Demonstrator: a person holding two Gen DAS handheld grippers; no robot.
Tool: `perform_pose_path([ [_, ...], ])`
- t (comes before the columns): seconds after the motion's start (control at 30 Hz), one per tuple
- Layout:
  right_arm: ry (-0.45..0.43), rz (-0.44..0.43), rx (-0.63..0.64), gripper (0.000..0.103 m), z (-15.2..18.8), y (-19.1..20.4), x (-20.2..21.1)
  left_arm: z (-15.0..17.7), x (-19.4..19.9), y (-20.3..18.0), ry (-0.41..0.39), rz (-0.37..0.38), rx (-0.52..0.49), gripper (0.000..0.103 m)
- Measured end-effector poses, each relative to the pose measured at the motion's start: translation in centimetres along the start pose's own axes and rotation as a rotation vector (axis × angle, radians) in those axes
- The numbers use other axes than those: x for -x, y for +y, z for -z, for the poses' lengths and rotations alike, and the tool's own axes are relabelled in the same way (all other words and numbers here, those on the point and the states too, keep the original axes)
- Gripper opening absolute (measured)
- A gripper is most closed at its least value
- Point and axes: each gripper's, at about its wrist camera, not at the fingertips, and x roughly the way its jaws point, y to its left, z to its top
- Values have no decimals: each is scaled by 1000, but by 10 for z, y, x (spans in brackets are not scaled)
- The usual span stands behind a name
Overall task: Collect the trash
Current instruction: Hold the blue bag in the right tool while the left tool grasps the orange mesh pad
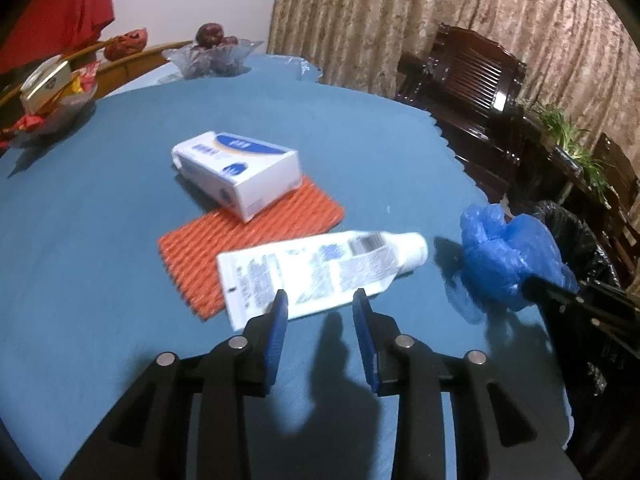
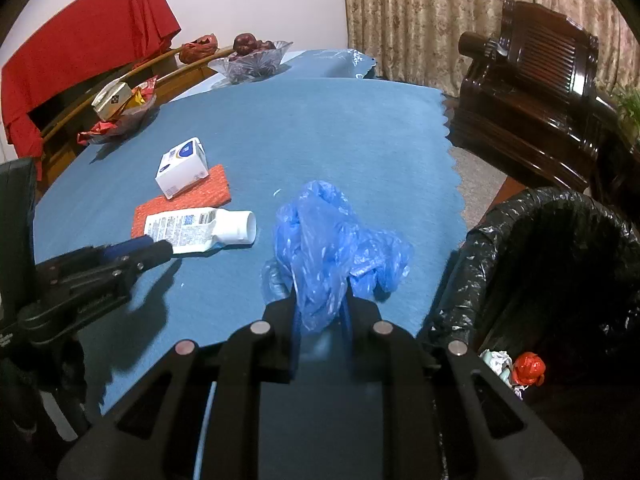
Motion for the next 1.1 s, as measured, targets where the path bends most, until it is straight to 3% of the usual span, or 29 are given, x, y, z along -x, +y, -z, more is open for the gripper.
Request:
perform_pose_path([
  [0.1,4,2,-8,16,1,-2,0,-3,0,-2,-17,-34,-7,56],
  [0.17,4,1,-9,16,1,-1,0,-5,2,6,-35,-79,12,63],
  [0.3,10,-2,-10,16,2,-1,-3,-10,-4,27,-32,-113,43,64],
  [0.53,18,5,-2,16,3,0,-6,-14,-19,42,-1,-75,47,63],
  [0.7,22,5,-3,16,2,1,-8,-7,-11,34,1,-56,45,52],
  [1.03,17,7,-19,16,4,-1,-7,7,4,3,21,20,39,50],
  [1.1,12,8,-23,16,3,-1,-5,8,7,-6,30,66,37,49],
])
